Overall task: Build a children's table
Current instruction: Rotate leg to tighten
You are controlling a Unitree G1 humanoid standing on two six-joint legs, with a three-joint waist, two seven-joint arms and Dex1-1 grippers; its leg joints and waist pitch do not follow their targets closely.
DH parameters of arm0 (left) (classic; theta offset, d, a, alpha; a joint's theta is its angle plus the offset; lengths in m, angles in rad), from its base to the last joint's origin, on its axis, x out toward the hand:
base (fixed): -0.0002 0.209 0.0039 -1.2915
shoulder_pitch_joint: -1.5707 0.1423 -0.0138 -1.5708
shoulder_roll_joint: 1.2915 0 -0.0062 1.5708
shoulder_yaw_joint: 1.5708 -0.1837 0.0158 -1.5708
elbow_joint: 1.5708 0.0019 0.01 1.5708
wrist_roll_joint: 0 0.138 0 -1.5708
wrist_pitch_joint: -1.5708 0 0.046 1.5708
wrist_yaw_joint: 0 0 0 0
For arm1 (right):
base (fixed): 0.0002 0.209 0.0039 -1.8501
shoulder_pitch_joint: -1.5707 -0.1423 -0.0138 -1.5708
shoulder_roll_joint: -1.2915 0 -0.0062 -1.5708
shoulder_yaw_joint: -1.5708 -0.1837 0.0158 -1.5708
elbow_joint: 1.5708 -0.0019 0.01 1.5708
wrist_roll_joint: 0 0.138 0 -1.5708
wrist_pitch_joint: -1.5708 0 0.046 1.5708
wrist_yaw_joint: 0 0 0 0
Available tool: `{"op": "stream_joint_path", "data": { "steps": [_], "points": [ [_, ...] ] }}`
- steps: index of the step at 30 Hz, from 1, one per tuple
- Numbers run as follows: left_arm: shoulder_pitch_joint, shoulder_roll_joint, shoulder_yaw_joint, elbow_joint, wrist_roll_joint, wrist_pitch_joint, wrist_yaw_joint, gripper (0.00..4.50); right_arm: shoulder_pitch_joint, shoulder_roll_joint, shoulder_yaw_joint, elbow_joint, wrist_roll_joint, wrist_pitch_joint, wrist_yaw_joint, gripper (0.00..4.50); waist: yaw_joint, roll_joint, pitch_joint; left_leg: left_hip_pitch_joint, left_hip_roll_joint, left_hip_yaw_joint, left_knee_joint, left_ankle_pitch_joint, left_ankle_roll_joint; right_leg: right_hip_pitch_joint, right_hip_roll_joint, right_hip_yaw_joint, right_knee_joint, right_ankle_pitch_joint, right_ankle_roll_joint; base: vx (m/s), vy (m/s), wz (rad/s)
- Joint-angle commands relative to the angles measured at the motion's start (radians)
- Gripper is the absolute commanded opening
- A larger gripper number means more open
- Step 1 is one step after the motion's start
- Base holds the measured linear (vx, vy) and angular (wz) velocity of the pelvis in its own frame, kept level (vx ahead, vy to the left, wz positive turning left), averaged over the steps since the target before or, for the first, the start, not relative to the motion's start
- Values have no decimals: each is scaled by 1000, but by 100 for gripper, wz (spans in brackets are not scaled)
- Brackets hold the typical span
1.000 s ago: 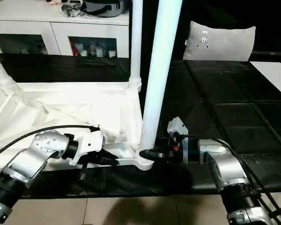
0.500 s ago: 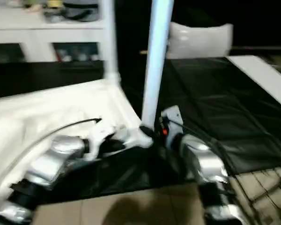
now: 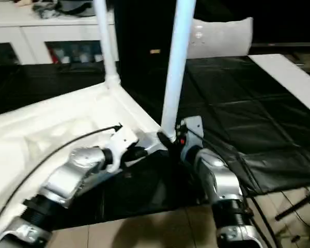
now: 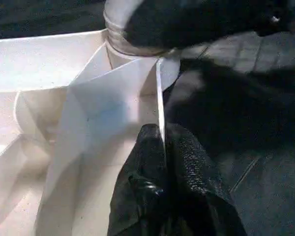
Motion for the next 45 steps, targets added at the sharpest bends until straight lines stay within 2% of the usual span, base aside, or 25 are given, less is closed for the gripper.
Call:
{"op": "stream_joint_path", "data": {
  "steps": [1, 2, 6, 7, 8, 9, 11, 14, 16, 18, 21, 22, 23, 24, 27, 28, 31, 32, 33, 35, 36, 37, 38, 42, 45],
  "points": [
    [-1, 27, -1, -6, 20, -16, -23, 0, 13, -31, 14, 8, -19, -19, 31, 365, 14, -10, -65, -21, 30, 0, -63, -66, 83, 67, -78, 70, -53, -313, -91, 0, 0, 0],
    [0, 33, -2, -6, 19, -18, -29, 0, 13, -40, 15, 9, -25, -30, 35, 373, 23, -11, -65, -21, 30, 3, -58, -38, 86, 61, -75, 73, -45, -270, -105, 0, 0, 0],
    [-1, 108, -17, 19, 16, -126, -106, 0, 43, -118, 23, -46, 17, -35, 195, 404, 35, -6, -66, -22, 33, 4, -55, -28, 100, 63, -72, 74, -35, -213, -131, 0, 0, 0],
    [1, 133, -18, 25, 11, -156, -136, 0, 66, -150, 45, -82, 26, -47, 265, 415, 38, -4, -63, -21, 34, 4, -57, -45, 103, 63, -71, 74, -37, -223, -127, 0, 0, 0],
    [1, 133, -18, 25, 11, -156, -136, 0, 66, -150, 45, -82, 26, -47, 265, 432, 40, -5, -64, -20, 35, 5, -57, -57, 105, 64, -71, 74, -38, -233, -119, 0, 0, 0],
    [5, 163, -16, 26, 0, -175, -177, 0, 99, -191, 71, -129, 42, -57, 349, 437, 43, -5, -61, -18, 35, 6, -59, -74, 100, 62, -71, 73, -43, -260, -115, 0, 0, 0],
    [6, 178, -8, 26, -9, -171, -197, 0, 119, -217, 87, -154, 50, -63, 395, 446, 46, -5, -59, -16, 36, 7, -60, -104, 92, 60, -71, 73, -48, -308, -101, 0, 0, 0],
    [4, 177, 2, 29, -18, -163, -196, 0, 127, -228, 95, -160, 40, -82, 405, 446, 48, -5, -59, -15, 36, 6, -62, -114, 74, 59, -73, 71, -52, -352, -91, 0, 0, 0],
    [-2, 161, 17, 39, -36, -153, -180, 0, 131, -230, 103, -163, 31, -81, 408, 446, 48, -5, -60, -14, 37, 5, -61, -107, 69, 57, -72, 72, -51, -344, -94, 0, 0, 0],
    [-10, 142, 24, 52, -54, -141, -174, 43, 132, -234, 121, -171, 37, -52, 435, 450, 49, -6, -61, -15, 36, 6, -60, -103, 71, 59, -71, 72, -50, -335, -99, 0, 0, 0],
    [-16, 130, 26, 64, -59, -130, -166, 53, 133, -234, 128, -173, 40, -53, 445, 450, 57, -6, -63, -16, 35, 7, -57, -88, 78, 58, -71, 73, -48, -317, -103, 0, 0, 0],
    [-18, 126, 26, 70, -59, -127, -167, 76, 133, -235, 130, -173, 39, -55, 447, 450, 60, -6, -63, -14, 37, 7, -57, -84, 79, 58, -72, 74, -47, -314, -105, 0, 0, 0],
    [-21, 123, 24, 78, -53, -133, -160, 76, 133, -235, 133, -173, 39, -56, 448, 450, 62, -2, -63, -14, 36, 7, -57, -85, 79, 57, -72, 73, -48, -317, -105, 0, 0, 0],
    [-25, 118, 22, 94, -39, -141, -139, 90, 133, -234, 135, -171, 37, -56, 448, 450, 63, -3, -63, -14, 36, 8, -57, -86, 78, 57, -71, 73, -49, -319, -104, 0, 0, 0],
    [-38, 104, 23, 132, -24, -140, -120, 96, 133, -237, 140, -168, 40, -46, 455, 450, 69, -6, -61, -13, 34, 8, -58, -104, 73, 57, -71, 70, -55, -353, -85, 0, 0, 0],
    [-38, 104, 23, 135, -26, -138, -123, 96, 134, -239, 142, -169, 40, -44, 458, 450, 70, -3, -62, -13, 34, 7, -58, -106, 70, 58, -72, 70, -55, -360, -82, 0, 0, 0],
    [-40, 104, 20, 152, -24, -137, -122, 96, 143, -244, 148, -176, 40, -41, 467, 450, 68, -4, -58, -12, 32, 8, -60, -143, 63, 56, -71, 66, -67, -421, -57, 0, 0, 0],
    [-40, 104, 21, 154, -27, -134, -123, 96, 144, -244, 148, -176, 40, -41, 469, 450, 67, -3, -56, -10, 30, 8, -60, -153, 61, 55, -71, 65, -70, -441, -50, 0, 0, 0],
    [-40, 101, 25, 159, -37, -125, -129, 96, 147, -246, 150, -177, 39, -43, 468, 450, 67, 2, -53, -6, 27, 7, -60, -183, 53, 54, -72, 61, -80, -498, -27, 0, 0, 0],
    [-44, 105, 14, 168, -29, -124, -138, 96, 149, -246, 151, -179, 38, -44, 465, 450, 64, -3, -53, -5, 25, 6, -60, -195, 49, 54, -69, 57, -85, -520, -10, 0, 0, 0],
    [-45, 105, 11, 170, -26, -125, -140, 96, 150, -246, 151, -179, 38, -44, 464, 450, 64, -3, -52, -5, 24, 7, -60, -197, 50, 53, -68, 56, -87, -527, -4, 0, 0, 0],
    [-47, 110, 0, 176, -18, -117, -151, 96, 153, -246, 152, -181, 38, -44, 462, 450, 63, 1, -53, -2, 23, 6, -60, -206, 48, 52, -68, 54, -89, -539, 3, 0, 0, 0],
    [-47, 110, 0, 176, -18, -117, -151, 96, 153, -246, 152, -181, 38, -44, 462, 450, 61, -1, -52, -1, 23, 6, -60, -213, 48, 51, -67, 53, -92, -547, 9, 0, 0, 0],
    [-49, 129, -32, 183, 12, -114, -173, 96, 164, -249, 153, -192, 36, -43, 458, 450, 61, -1, -54, -3, 22, 5, -60, -203, 52, 52, -66, 54, -90, -534, 12, 0, 0, 0],
    [-55, 131, -32, 188, 16, -117, -173, 60, 165, -248, 151, -194, 36, -44, 454, 450, 61, 1, -55, -4, 22, 6, -59, -197, 54, 53, -67, 53, -89, -529, 7, 0, 0, 0]
  ]
}}
